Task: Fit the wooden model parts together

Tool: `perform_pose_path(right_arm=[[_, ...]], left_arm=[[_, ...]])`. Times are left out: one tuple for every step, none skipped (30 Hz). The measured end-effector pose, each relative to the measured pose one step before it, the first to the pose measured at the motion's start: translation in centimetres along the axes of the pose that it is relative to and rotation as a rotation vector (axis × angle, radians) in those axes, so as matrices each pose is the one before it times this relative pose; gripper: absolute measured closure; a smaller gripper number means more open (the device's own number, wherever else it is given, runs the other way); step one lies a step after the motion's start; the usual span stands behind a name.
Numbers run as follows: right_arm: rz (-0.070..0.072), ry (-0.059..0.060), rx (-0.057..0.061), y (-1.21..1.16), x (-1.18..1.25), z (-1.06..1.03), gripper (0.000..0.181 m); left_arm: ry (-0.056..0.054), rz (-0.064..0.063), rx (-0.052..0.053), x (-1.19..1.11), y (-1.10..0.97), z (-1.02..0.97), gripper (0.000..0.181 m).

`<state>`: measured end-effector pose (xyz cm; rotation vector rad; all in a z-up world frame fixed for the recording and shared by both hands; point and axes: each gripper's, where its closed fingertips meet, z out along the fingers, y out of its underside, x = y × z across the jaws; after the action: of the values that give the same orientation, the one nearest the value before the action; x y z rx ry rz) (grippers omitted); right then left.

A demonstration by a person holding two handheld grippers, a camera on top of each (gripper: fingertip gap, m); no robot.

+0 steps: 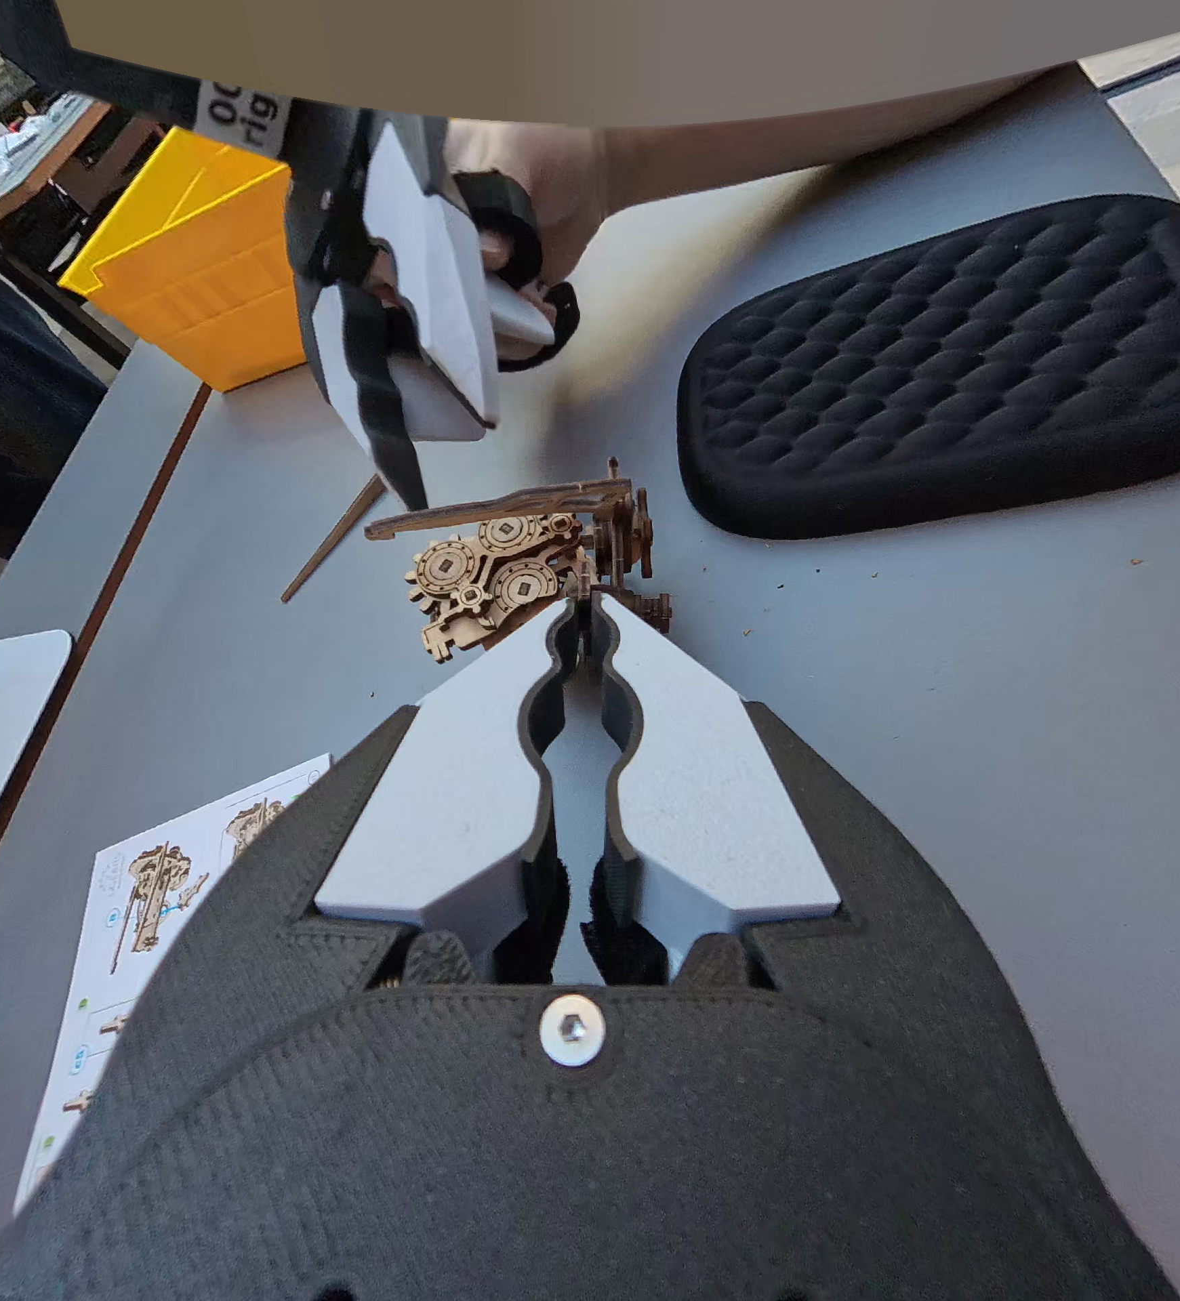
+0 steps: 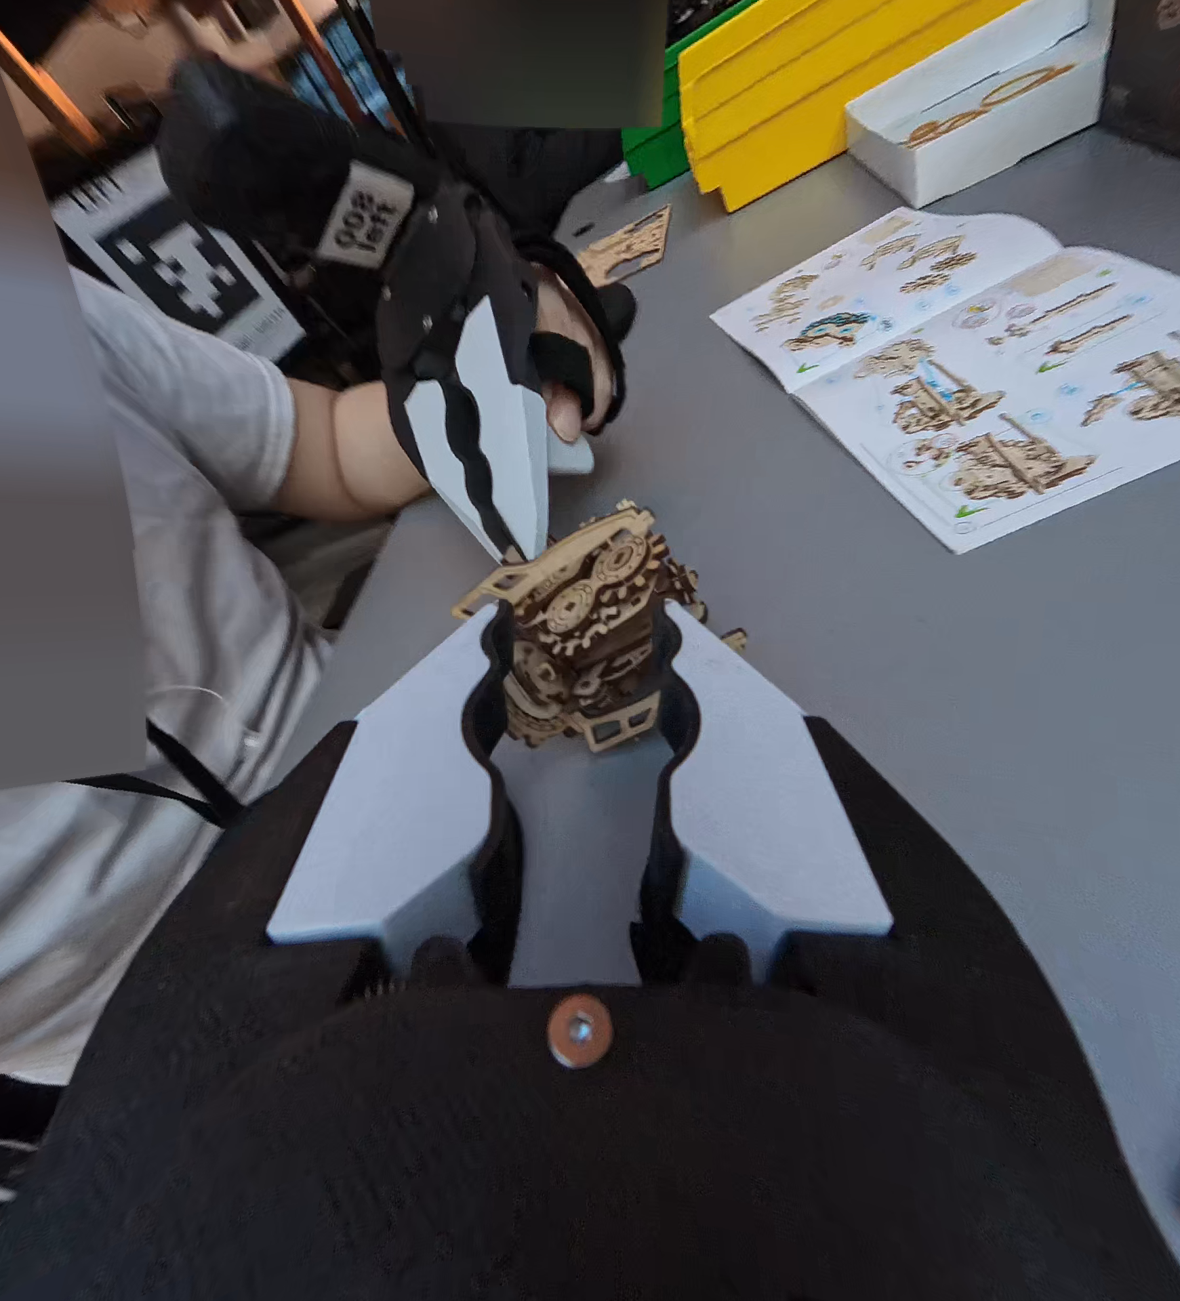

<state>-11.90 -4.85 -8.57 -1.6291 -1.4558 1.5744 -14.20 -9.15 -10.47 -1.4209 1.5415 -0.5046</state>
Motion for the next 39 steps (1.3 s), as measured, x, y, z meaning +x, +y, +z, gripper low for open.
perform_pose_path(right_arm=[[0.0812,-0.0568,0.0158,-0.493,-0.406,0.032,0.141],[0.0539,-0.0409,0.0138,-0.389,-0.324,0.061,0.139],[0.0471,-0.0068,0.0199,-0.200,0.104,0.131,0.140],[0.0545,0.0314,-0.0166,0.389,0.707,0.174,0.138],[0.0389,0.0314,-0.0380,0.639,0.640,0.213,0.132],[0.0453,0.0237,-0.0116,0.298,0.512,0.207,0.130],[0.0423,-0.0388,0.0149,-0.158,-0.478,0.183,0.126],[0.0470,-0.0398,0.0148,-0.195,-0.520,0.145,0.126],[0.0423,-0.0184,0.0087,-0.151,-0.209,0.098,0.127],[0.0216,0.0086,-0.0116,0.214,0.090,0.104,0.130],[0.0089,0.0392,-0.0254,0.497,0.461,0.117,0.130],[-0.0074,0.0209,-0.0176,0.431,0.137,0.156,0.130],[0.0088,0.0091,-0.0046,0.261,-0.036,0.173,0.130],[0.0236,-0.0100,0.0066,0.029,-0.249,0.111,0.131],[0.0178,-0.0381,0.0226,-0.245,-0.671,0.061,0.131],[0.0253,-0.0152,0.0267,-0.323,-0.292,-0.012,0.132],[0.0128,0.0080,0.0102,-0.111,0.049,-0.028,0.133],[-0.0030,0.0214,-0.0008,0.052,0.163,0.009,0.134],[-0.0032,0.0252,-0.0026,0.072,0.182,0.002,0.133],[-0.0009,0.0288,0.0003,0.006,0.202,-0.006,0.132],[-0.0017,0.0360,0.0013,-0.017,0.260,-0.035,0.131],[-0.0033,0.0221,0.0050,-0.054,-0.005,-0.043,0.131],[-0.0003,0.0163,0.0057,-0.064,-0.106,-0.044,0.132],[-0.0024,0.0161,0.0069,-0.108,-0.134,-0.056,0.132],[-0.0017,0.0238,0.0084,-0.121,-0.020,-0.060,0.132],[-0.0065,0.0345,0.0000,0.007,0.157,-0.039,0.132],[-0.0171,0.0241,-0.0062,0.111,-0.010,0.004,0.132],[-0.0085,0.0300,-0.0117,0.196,0.129,0.011,0.132],[-0.0051,0.0275,-0.0118,0.199,0.123,0.015,0.133],[-0.0026,0.0094,-0.0030,0.087,-0.144,0.049,0.132],[-0.0022,0.0132,0.0024,0.012,-0.054,0.014,0.133],[-0.0042,0.0222,-0.0013,0.039,0.143,0.008,0.135],[-0.0080,0.0240,-0.0043,0.096,0.239,0.024,0.141],[-0.0057,0.0143,-0.0045,0.085,0.203,0.015,0.143],[0.0113,-0.0074,0.0039,-0.049,-0.073,-0.030,0.145],[0.0077,-0.0061,0.0028,-0.027,-0.029,-0.069,0.147],[0.0010,-0.0067,0.0052,-0.046,-0.050,-0.109,0.152],[0.0000,-0.0209,0.0125,-0.182,-0.286,-0.150,0.160],[0.0040,0.0021,-0.0039,0.076,0.091,-0.062,0.160]], left_arm=[[-0.0035,0.0229,-0.0061,0.170,-0.024,0.023,0.180],[-0.0060,0.0221,-0.0064,0.156,-0.017,0.025,0.180],[-0.0091,0.0172,-0.0071,0.069,-0.021,0.024,0.180],[-0.0043,0.0122,-0.0062,0.096,-0.021,0.023,0.180],[-0.0004,0.0067,-0.0041,0.096,-0.024,0.031,0.180],[-0.0031,0.0033,-0.0030,0.012,-0.028,0.018,0.180],[-0.0010,0.0005,-0.0031,0.011,-0.008,0.013,0.180],[-0.0004,-0.0029,-0.0022,-0.021,-0.011,0.020,0.180],[-0.0028,-0.0056,-0.0009,-0.070,-0.011,0.010,0.181],[-0.0009,-0.0050,0.0000,-0.030,-0.005,0.014,0.181],[-0.0016,-0.0049,-0.0009,-0.046,0.004,-0.004,0.181],[-0.0063,-0.0055,-0.0030,-0.127,0.020,-0.001,0.180],[-0.0030,-0.0037,-0.0029,-0.060,0.012,0.002,0.181],[-0.0003,-0.0024,-0.0011,-0.007,0.001,0.011,0.180],[-0.0012,-0.0048,-0.0017,-0.027,-0.011,0.019,0.180],[-0.0024,-0.0035,-0.0046,-0.040,0.027,0.033,0.180],[-0.0049,-0.0002,-0.0040,-0.058,0.033,0.041,0.180],[-0.0035,-0.0009,-0.0029,-0.038,-0.003,0.023,0.180],[-0.0026,-0.0021,-0.0032,-0.025,-0.019,0.018,0.180],[-0.0051,-0.0035,-0.0038,-0.064,-0.017,0.037,0.180],[-0.0041,-0.0052,-0.0036,-0.057,-0.029,0.048,0.180],[-0.0031,-0.0039,-0.0041,-0.030,-0.020,0.042,0.180],[-0.0053,-0.0018,-0.0051,-0.054,-0.012,0.064,0.180],[-0.0066,-0.0013,-0.0081,-0.068,0.031,0.055,0.180],[-0.0063,-0.0005,-0.0053,-0.066,-0.013,0.058,0.180],[-0.0041,-0.0019,-0.0041,-0.027,-0.023,0.058,0.180],[-0.0008,-0.0025,-0.0031,0.008,-0.037,0.056,0.180],[-0.0027,-0.0014,-0.0018,-0.017,-0.032,0.044,0.180],[-0.0036,-0.0020,-0.0020,-0.035,-0.021,0.038,0.180],[0.0017,-0.0039,-0.0014,0.023,-0.034,0.033,0.180],[0.0014,-0.0046,0.0000,0.025,-0.033,0.032,0.181],[0.0015,-0.0046,0.0014,0.029,-0.040,0.040,0.180],[0.0034,-0.0055,0.0020,0.038,-0.045,0.039,0.180],[0.0019,-0.0072,0.0007,-0.003,-0.028,0.037,0.180],[0.0038,-0.0074,-0.0002,0.015,-0.026,0.012,0.180],[0.0044,-0.0060,0.0001,0.020,-0.009,0.017,0.180],[-0.0010,-0.0057,0.0007,-0.038,-0.007,0.010,0.180],[-0.0004,-0.0044,0.0002,-0.014,0.009,0.033,0.180],[0.0002,-0.0030,0.0008,0.008,-0.023,0.053,0.180]])
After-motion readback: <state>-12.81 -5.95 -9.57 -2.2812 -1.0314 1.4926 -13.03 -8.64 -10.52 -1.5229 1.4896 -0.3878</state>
